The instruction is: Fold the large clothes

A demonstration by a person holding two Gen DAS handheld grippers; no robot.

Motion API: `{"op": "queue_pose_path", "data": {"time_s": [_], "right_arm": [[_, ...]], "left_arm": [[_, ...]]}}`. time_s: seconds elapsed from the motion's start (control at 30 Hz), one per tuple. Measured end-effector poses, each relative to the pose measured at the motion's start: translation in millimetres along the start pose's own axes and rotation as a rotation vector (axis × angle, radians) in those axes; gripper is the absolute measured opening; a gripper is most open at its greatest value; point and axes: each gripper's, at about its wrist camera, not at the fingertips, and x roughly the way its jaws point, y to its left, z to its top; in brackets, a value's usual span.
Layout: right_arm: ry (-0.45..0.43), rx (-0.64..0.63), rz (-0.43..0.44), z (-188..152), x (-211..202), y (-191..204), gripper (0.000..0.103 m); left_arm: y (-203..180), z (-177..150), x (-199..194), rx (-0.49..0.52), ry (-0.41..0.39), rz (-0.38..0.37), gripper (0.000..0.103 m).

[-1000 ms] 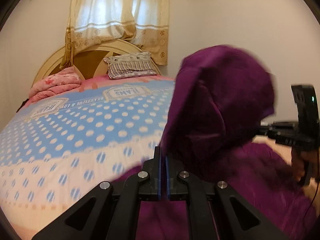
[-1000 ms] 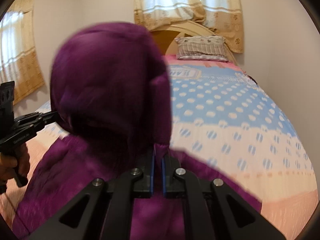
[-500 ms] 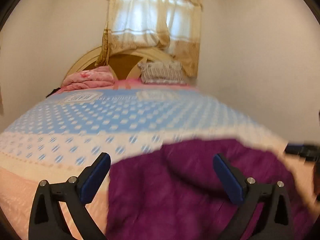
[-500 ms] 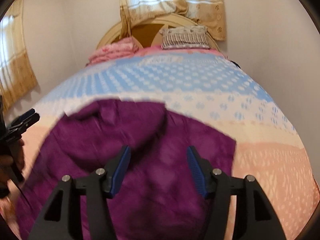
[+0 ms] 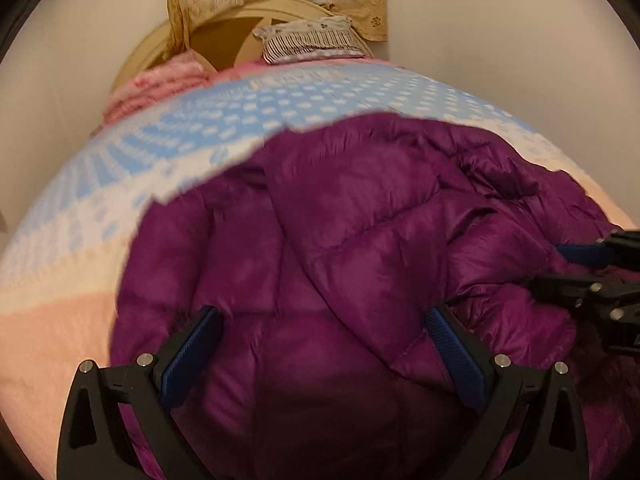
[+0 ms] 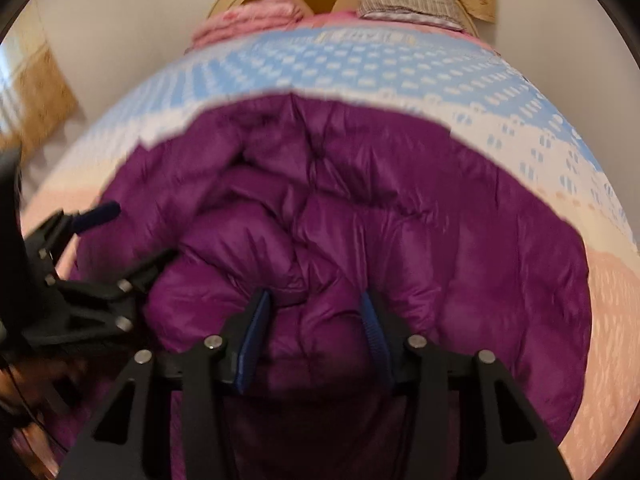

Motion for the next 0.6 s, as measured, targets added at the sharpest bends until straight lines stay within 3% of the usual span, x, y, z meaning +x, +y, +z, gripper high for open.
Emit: {"op": "queue_pose_path", "data": {"time_s": [0.17,0.23,0.33,0.4,0.5,0.6], "right_arm": [[0.007,-0.034,-0.016,-4.9,-1.9,2.7,0.050],[-0.006,-0.028,-0.002,1.6,-11.7,2.9,0.050],[-0.119,-0.005,0.000,6.3,-44.1,-0.7,0.050],[-0.216,0.049,-0.010,14.8,-63.3,-8.1,0.050],[-0.300,0.141,-0.047,29.4,-67.9,-18.0,0.048],[-0.285,0.154,-0.112,34.4,-39.2,-19.8,0.037]], "left_arm": [[-3.8,2.3,-11.6,0.019,-0.011,0.020,0.102],[-2.6,14.3,-31.9,-0.002,-0.081,0.021,0.102],[7.6,38.8,-56.2,-0.060,-0.187,0.034,0.102],[9.8,55.3,-57.2,-0.094,-0.214,0.044,0.102],[7.2,66.3,-35.3,-0.133,-0.179,0.040,0.102],[-10.9,52.7,-7.7,-0.099,-0.125,0.087,0.102]]}}
